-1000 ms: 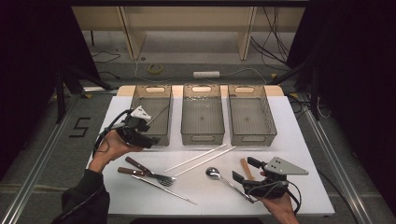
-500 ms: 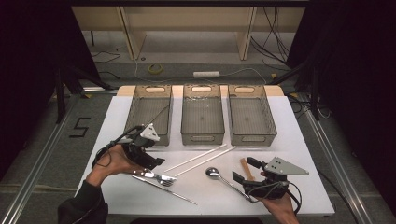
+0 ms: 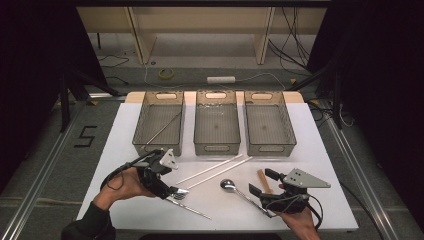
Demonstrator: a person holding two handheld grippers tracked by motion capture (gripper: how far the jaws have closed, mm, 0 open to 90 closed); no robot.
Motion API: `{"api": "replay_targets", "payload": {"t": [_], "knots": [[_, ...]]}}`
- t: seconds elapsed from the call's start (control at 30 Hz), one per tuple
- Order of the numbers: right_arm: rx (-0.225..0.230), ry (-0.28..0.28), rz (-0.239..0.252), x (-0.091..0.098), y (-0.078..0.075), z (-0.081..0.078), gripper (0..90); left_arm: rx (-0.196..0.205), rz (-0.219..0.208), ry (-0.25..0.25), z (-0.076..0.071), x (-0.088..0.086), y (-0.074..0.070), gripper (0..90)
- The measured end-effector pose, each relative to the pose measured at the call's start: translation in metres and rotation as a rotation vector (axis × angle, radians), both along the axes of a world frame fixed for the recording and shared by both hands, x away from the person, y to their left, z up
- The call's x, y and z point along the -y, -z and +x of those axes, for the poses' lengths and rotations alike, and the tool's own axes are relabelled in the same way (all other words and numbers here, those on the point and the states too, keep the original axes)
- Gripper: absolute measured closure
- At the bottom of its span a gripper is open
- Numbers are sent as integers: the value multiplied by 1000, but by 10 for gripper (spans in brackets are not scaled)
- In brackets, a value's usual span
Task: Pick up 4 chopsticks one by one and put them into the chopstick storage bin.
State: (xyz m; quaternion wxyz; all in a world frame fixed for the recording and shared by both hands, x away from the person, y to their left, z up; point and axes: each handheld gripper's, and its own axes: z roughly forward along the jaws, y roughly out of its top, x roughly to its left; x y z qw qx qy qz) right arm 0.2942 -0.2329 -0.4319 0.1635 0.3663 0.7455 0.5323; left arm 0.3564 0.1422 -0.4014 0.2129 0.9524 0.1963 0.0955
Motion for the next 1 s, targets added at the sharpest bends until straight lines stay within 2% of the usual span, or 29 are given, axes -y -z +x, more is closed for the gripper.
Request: {"api": "replay_targets", "payload": {"t": [0.2,0.43,0.53,0.67,0.73,1.0], "knots": [[0,-2,1,0,0,0,227,-19,59,50,-8,4,9,273],[-2,-2,0,0,0,0,227,-36,121,110,-15,6,18,330],[-1,-3,0,0,0,0,227,-54,114,105,-17,5,22,349],[1,-5,-2,-1,0,0,227,-59,141,130,-21,6,25,368],[0,-5,-2,-1,0,0,227,-62,149,145,-22,6,27,406],[-1,-8,-5,-2,0,0,227,-80,166,154,-19,2,41,474]]}}
